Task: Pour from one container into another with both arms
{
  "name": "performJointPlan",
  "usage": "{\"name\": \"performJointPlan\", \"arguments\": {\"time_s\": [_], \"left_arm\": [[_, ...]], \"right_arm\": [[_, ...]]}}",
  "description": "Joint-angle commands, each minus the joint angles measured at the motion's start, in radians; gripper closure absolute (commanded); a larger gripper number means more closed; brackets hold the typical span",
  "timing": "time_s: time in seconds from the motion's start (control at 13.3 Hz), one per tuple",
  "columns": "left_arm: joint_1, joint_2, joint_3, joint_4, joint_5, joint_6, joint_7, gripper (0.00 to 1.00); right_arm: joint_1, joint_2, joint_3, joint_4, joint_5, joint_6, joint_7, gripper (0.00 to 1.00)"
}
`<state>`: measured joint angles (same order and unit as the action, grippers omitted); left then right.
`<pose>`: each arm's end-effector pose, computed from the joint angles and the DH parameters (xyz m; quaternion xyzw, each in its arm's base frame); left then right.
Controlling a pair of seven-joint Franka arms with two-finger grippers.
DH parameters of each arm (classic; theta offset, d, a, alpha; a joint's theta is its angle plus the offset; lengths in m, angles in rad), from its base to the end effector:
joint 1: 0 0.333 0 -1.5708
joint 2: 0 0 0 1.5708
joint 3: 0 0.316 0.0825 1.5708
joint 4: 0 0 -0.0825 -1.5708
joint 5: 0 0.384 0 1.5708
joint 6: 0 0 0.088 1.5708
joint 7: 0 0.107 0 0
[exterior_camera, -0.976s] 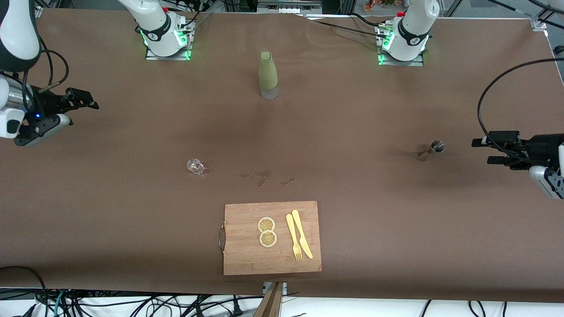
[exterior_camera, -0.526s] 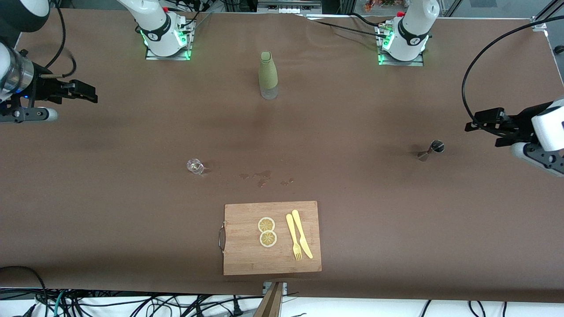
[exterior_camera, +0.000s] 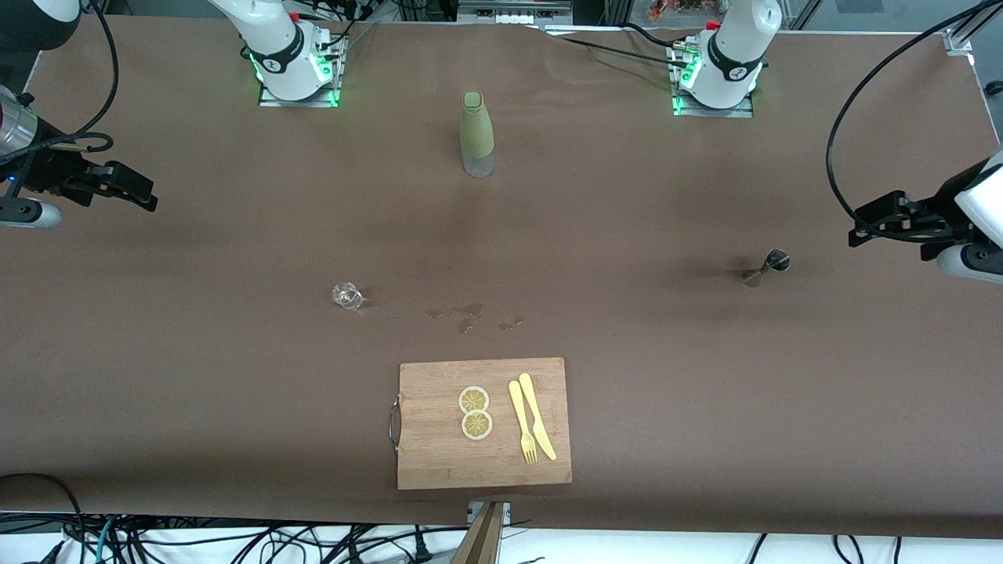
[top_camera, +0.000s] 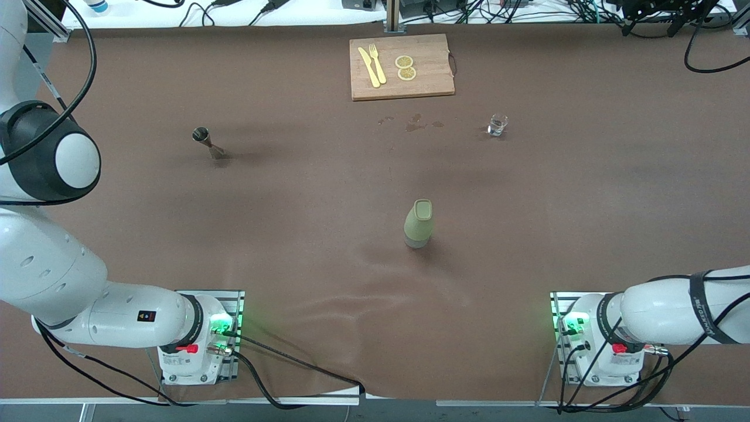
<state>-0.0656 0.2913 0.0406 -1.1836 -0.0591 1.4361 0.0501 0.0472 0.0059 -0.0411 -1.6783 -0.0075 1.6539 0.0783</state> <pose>0.6273 -0.0271 0.6208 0.9987 -0.0417 -0.0190 0.0237 0.5599 0.0027 0.5774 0.9992 -0.0357 -0.0150 0.0045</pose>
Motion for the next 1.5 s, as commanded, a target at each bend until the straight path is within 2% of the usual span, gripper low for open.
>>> {"name": "performJointPlan", "arguments": {"time_s": [0.0, 0.38, 0.53, 0.83, 1.2, 1.43], "left_arm": [[0.016, -0.021, -0.021, -0.021, 0.030, 0.015, -0.087, 0.00], [0.036, -0.017, -0.030, -0.019, -0.001, 0.027, -0.156, 0.00], [0.058, -0.017, -0.028, -0.024, -0.066, 0.024, -0.158, 0.00], [0.061, -0.041, -0.028, -0.039, -0.051, 0.015, -0.158, 0.00], [0.056, -0.089, -0.028, -0.106, -0.050, 0.004, -0.156, 0.00], [0.043, -0.100, -0.030, -0.117, -0.012, -0.006, -0.147, 0.00]], "right_arm": [[-0.010, -0.043, 0.007, -0.029, 0.015, -0.025, -0.006, 0.00], [-0.007, -0.043, 0.009, -0.041, 0.018, -0.029, -0.023, 0.00], [-0.009, -0.043, 0.009, -0.049, 0.017, -0.029, -0.025, 0.00], [-0.007, -0.044, 0.009, -0.052, 0.017, -0.025, -0.025, 0.00], [-0.004, -0.044, 0.009, -0.051, 0.017, -0.022, -0.023, 0.00], [-0.001, -0.044, 0.015, -0.051, 0.017, -0.023, -0.023, 0.00]]}}
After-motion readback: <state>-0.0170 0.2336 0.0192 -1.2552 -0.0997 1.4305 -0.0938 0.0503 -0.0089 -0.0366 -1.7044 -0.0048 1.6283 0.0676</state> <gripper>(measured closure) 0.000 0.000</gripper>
